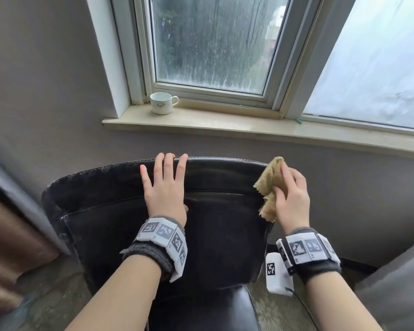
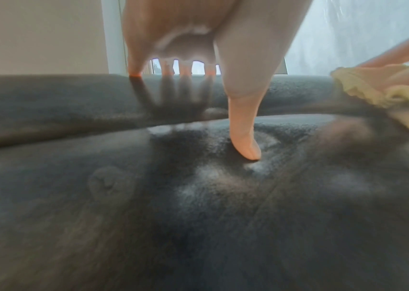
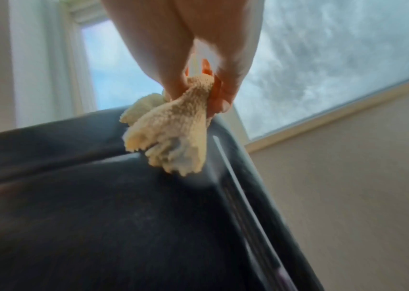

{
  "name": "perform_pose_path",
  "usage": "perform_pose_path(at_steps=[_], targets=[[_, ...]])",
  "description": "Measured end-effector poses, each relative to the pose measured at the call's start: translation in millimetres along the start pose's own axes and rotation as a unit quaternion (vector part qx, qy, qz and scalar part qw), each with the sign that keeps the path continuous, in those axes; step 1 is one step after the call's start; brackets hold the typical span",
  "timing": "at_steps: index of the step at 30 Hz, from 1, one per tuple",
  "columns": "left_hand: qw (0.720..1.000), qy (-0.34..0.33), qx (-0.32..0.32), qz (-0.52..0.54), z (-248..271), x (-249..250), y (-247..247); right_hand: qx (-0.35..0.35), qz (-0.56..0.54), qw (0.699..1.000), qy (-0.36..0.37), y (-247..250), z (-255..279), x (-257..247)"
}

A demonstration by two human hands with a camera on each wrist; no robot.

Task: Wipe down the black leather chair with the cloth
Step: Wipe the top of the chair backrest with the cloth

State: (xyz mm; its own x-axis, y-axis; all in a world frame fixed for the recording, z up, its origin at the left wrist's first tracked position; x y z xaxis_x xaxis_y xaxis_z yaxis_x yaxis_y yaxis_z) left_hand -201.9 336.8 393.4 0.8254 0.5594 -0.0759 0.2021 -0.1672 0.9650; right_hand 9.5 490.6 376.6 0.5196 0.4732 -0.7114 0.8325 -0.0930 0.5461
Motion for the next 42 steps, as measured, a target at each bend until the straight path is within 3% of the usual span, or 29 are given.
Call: perform_pose_path(at_steps=[3, 8, 13, 15, 19, 23, 25, 27, 30, 33, 36, 37, 40, 42], targets=[[1.000, 0.009, 0.011, 0.003, 0, 1, -1, 0.031, -0.034, 0.998, -0.046, -4, 9, 9], [1.000, 0.012, 0.021, -0.001, -2, 2, -2, 0.042, -0.032, 0.999, -0.006, -10, 7, -3], [1.000, 0.013, 0.019, -0.005, 0, 1, -2, 0.001, -0.056, 0.986, -0.157, -13, 28, 30], [1.000, 0.014, 0.028, -0.002, 2, -1, -1, -0.014, -0.035, 0.984, -0.172, -7, 22, 27], [1.000, 0.008, 0.020, -0.007, 5, -3, 3, 0.023, -0.051, 0.989, -0.137, 5, 2, 1], [1.000, -0.005, 0.005, 0.002, 5, -6, 5, -0.019, -0.049, 0.973, -0.224, -5, 25, 13], [1.000, -0.012, 0.004, 0.011, 6, -9, 4, -0.027, -0.023, 0.972, -0.233, 0, 32, 11], [0.999, -0.035, 0.010, 0.031, 10, -14, 5, 0.003, -0.032, 0.980, -0.197, 10, 28, -9], [0.983, -0.073, 0.092, 0.139, 22, -27, 11, 0.036, -0.088, 0.995, -0.034, 9, 19, -84], [0.950, -0.036, 0.168, 0.260, 48, -56, 14, -0.063, -0.124, 0.980, 0.142, -44, 40, -174], [0.932, 0.067, 0.213, 0.285, 75, -104, 4, -0.169, -0.076, 0.946, 0.265, -118, 82, -248], [0.925, 0.103, 0.222, 0.289, 84, -122, -1, -0.198, -0.049, 0.943, 0.262, -141, 91, -262], [0.920, 0.168, 0.205, 0.287, 106, -171, -21, -0.236, 0.026, 0.960, 0.147, -185, 98, -285], [0.918, 0.191, 0.163, 0.308, 114, -195, -37, -0.271, 0.045, 0.949, 0.156, -203, 120, -305]])
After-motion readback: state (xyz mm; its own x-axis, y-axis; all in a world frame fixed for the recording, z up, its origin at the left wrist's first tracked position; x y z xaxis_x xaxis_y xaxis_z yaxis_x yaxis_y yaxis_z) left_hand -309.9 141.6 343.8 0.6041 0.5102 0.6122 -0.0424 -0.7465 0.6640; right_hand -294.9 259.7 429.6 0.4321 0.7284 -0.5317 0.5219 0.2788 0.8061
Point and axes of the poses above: each hand's wrist, its own z-axis away from the middle knuckle, its own y-axis out of the back of the hand, x = y × z, the point moved 6 cm from there along -z, towards the middle knuckle, and after that the axes turned 5 degrees about -y, right-handed, at the moved point
